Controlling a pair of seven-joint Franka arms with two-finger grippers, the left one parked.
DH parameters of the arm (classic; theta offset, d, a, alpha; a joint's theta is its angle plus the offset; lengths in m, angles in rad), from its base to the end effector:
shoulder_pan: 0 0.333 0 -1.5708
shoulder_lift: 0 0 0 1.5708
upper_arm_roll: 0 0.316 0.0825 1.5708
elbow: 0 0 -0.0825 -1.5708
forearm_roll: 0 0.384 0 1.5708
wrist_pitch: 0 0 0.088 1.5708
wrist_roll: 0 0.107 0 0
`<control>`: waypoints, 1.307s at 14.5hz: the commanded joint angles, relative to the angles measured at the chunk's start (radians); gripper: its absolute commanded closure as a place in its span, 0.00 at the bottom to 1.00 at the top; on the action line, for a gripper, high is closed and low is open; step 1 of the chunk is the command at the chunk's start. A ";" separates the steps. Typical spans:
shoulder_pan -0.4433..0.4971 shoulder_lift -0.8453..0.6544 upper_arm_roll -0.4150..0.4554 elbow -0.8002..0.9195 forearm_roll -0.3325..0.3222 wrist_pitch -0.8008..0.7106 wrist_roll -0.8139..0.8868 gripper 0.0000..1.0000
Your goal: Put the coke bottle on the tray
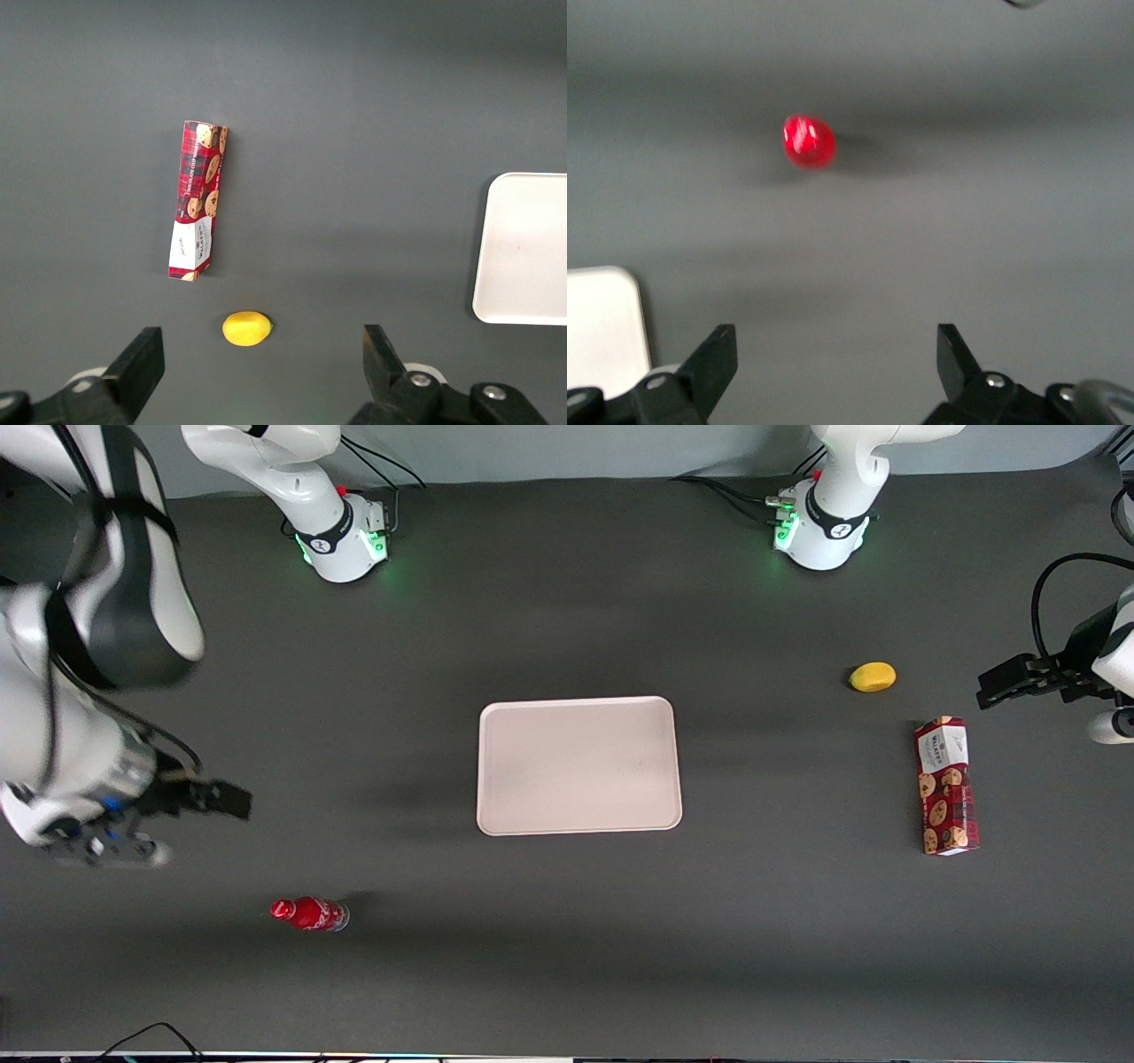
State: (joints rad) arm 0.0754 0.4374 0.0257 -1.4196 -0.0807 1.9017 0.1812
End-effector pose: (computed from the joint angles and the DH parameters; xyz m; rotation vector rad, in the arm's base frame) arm 0.6903 0.0612 0.4523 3.0801 -0.0897 0.0828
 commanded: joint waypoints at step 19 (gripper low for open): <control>0.009 0.279 -0.006 0.128 0.041 0.347 -0.095 1.00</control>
State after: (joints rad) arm 0.0794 0.7183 0.0209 -1.3054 -0.0629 2.2645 0.0993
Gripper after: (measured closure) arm 0.577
